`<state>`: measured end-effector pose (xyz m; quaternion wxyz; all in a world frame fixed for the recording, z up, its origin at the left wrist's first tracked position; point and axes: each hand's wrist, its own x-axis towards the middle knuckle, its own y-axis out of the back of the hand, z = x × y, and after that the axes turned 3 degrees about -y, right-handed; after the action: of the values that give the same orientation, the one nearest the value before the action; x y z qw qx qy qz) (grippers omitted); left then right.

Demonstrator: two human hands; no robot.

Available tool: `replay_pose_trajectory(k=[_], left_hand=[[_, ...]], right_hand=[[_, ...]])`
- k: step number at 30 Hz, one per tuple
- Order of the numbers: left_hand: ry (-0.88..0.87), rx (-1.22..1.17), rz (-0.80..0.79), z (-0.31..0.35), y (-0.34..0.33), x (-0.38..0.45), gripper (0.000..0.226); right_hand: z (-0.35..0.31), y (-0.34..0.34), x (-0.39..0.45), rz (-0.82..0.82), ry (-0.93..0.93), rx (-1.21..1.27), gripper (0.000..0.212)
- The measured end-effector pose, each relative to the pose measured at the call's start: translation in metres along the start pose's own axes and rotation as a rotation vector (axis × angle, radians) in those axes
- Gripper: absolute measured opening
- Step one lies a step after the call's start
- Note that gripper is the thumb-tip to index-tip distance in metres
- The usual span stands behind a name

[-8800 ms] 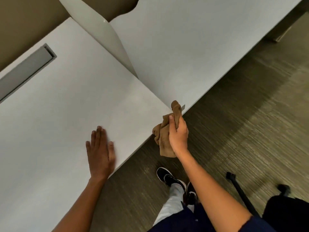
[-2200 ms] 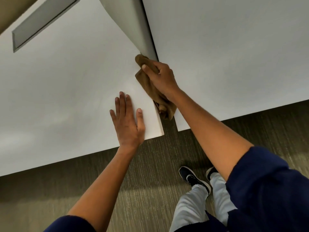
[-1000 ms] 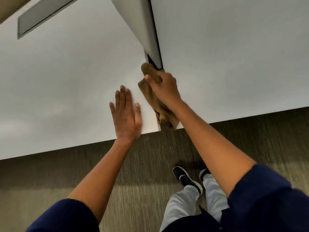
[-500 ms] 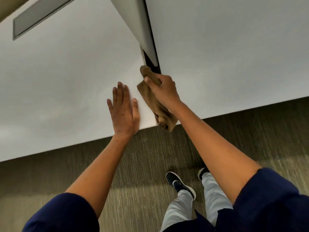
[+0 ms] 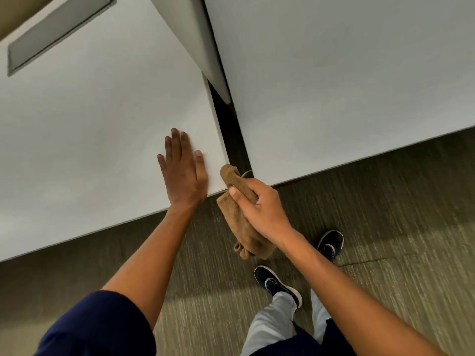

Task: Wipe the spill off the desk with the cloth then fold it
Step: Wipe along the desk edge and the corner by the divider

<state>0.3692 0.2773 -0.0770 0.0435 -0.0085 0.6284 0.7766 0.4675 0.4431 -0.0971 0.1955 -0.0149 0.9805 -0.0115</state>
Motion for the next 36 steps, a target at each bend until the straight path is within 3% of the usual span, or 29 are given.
replay_pose_trajectory(k=[9, 27, 36], left_hand=[[0.003, -0.013, 0.011, -0.002, -0.001, 0.0, 0.063], [0.009, -0.02, 0.028, 0.002, -0.002, 0.0, 0.062], [0.009, -0.027, 0.023, 0.002, 0.0, 0.0, 0.062]], right_hand=[[0.006, -0.021, -0.025, 0.134, 0.04, 0.041, 0.038], [-0.013, -0.008, 0.01, 0.151, 0.101, -0.084, 0.036], [-0.093, 0.0, 0.162, 0.114, 0.076, -0.224, 0.037]])
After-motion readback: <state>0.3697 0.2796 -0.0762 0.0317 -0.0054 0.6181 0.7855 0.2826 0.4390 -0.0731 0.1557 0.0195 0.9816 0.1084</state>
